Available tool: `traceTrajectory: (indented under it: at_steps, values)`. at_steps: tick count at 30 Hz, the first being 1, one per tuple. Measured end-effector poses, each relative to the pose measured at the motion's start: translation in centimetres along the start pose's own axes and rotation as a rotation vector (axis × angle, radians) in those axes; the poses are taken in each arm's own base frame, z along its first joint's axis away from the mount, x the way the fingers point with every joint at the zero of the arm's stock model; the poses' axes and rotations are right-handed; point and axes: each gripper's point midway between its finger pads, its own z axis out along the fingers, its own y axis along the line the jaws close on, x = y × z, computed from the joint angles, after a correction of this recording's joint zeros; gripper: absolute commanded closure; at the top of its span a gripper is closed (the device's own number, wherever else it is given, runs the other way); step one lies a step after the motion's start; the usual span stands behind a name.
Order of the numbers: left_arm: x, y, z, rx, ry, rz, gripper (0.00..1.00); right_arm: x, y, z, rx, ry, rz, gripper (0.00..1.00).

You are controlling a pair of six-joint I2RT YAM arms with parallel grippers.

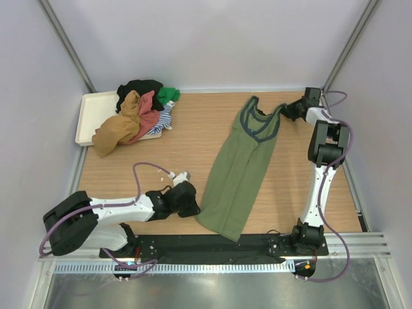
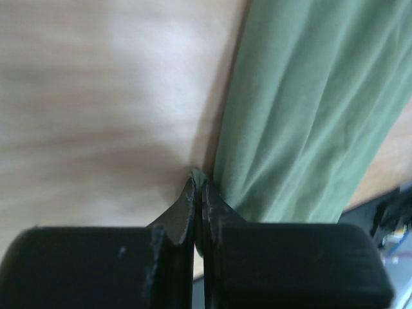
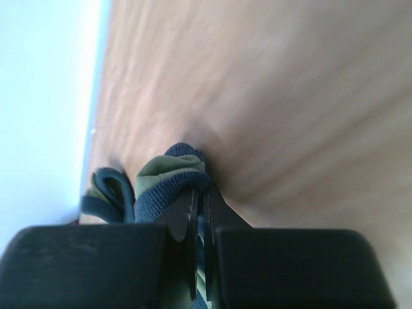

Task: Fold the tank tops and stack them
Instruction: Fold the tank top

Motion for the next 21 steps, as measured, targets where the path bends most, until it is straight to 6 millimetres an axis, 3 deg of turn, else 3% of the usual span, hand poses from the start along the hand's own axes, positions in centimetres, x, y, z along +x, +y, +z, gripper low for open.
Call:
traceTrajectory:
  at_steps: [7,13,14,15,16,18,21]
  values:
    - [6.4,-4.2,-0.1,0.038,0.079,0.043,0.97,6.5,6.3,3.6,-0.150,0.106,-0.016,0.98]
    - [8.4,-5.9,-0.1,0.066,0.082,-0.004,0.72,11.0,10.4,5.7,-0.255,0.182,-0.020,0.94]
    - [8.4,-6.0,-0.2,0.072,0.079,-0.016,0.58,11.5,10.9,5.9,-0.268,0.186,-0.022,0.86]
    - [8.4,-6.1,-0.3,0.082,0.076,-0.027,0.52,11.9,11.3,6.1,-0.276,0.190,-0.022,0.80]
    - [8.2,-6.4,-0.7,0.099,0.069,-0.039,0.42,12.4,11.7,6.1,-0.283,0.195,-0.026,0.67]
    - [7.8,-6.1,-1.3,0.108,0.057,-0.056,0.33,12.8,12.4,5.9,-0.303,0.198,-0.035,0.56]
    - [7.2,-5.0,-2.1,0.089,0.034,-0.060,0.29,12.8,13.0,5.7,-0.317,0.193,-0.055,0.52]
